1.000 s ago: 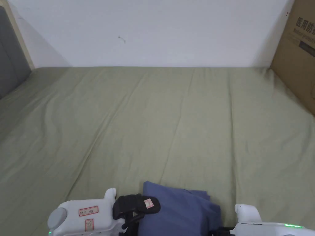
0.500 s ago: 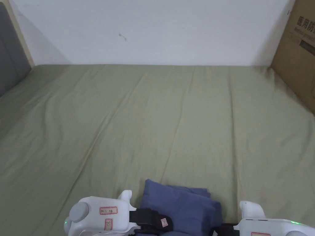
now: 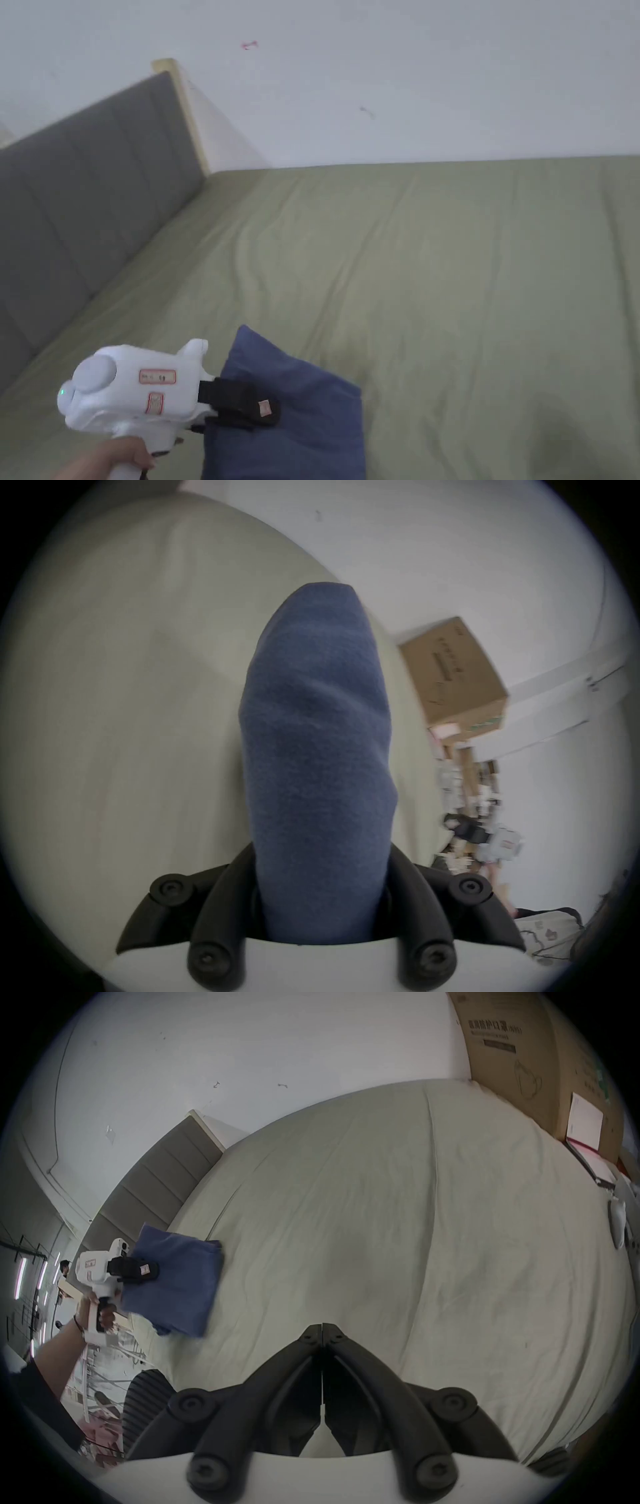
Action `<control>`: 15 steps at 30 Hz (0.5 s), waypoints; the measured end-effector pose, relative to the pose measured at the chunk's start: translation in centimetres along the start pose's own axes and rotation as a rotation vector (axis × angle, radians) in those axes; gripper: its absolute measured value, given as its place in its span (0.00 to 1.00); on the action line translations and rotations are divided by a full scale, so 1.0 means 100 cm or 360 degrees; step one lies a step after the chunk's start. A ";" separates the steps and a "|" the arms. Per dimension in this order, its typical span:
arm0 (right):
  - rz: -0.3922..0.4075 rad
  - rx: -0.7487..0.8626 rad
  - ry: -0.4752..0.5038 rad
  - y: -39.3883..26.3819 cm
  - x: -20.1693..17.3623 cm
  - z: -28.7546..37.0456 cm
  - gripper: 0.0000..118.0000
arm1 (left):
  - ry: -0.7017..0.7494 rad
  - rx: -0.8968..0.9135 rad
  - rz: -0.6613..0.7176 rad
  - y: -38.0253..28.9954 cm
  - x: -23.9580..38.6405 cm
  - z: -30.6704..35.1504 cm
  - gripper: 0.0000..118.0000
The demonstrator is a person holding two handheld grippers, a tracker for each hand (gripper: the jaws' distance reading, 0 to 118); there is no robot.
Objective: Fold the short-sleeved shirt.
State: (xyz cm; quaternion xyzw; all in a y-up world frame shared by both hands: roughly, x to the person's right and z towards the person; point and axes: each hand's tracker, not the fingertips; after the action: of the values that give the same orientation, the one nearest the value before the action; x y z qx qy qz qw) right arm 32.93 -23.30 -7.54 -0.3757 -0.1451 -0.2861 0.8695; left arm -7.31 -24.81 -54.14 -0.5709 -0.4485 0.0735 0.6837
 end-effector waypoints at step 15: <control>0.0059 -0.0061 -0.0038 0.010 -0.045 -0.005 0.00 | 0.1499 0.0063 -0.0329 0.054 -0.084 0.093 1.00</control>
State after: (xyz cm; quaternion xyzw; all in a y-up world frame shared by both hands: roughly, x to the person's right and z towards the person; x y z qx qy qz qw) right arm 29.97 -21.42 -10.55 -0.3983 -0.1429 -0.2683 0.8654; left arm -16.48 -21.51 -63.71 -0.4814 -0.1432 -0.2529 0.8269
